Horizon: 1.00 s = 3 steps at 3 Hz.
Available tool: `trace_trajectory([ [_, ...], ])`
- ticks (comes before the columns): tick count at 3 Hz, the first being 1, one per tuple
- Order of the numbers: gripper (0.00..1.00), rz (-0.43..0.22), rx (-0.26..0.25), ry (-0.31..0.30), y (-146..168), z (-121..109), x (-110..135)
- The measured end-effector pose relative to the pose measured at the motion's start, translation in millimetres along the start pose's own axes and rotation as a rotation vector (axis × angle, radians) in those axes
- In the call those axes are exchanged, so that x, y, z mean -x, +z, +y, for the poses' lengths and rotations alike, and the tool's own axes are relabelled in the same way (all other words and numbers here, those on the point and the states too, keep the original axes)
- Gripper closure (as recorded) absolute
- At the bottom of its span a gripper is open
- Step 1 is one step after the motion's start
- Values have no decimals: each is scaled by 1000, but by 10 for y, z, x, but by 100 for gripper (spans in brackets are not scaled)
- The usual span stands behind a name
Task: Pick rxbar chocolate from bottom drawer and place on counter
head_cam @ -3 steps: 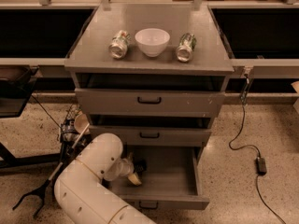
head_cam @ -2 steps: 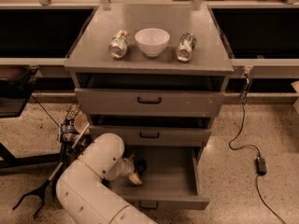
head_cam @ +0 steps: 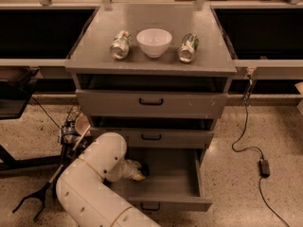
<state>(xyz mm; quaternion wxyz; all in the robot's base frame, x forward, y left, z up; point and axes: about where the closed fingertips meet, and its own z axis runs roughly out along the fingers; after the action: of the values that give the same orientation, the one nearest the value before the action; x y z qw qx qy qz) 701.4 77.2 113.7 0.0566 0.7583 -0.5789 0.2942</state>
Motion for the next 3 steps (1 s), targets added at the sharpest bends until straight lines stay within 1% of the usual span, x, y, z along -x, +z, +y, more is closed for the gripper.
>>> trace_trajectory([
  [1, 87, 0, 0, 0, -11, 6, -5],
  [2, 100, -36, 1, 26, -107, -88, -30],
  [3, 100, -94, 4, 46, -223, -162, -73],
])
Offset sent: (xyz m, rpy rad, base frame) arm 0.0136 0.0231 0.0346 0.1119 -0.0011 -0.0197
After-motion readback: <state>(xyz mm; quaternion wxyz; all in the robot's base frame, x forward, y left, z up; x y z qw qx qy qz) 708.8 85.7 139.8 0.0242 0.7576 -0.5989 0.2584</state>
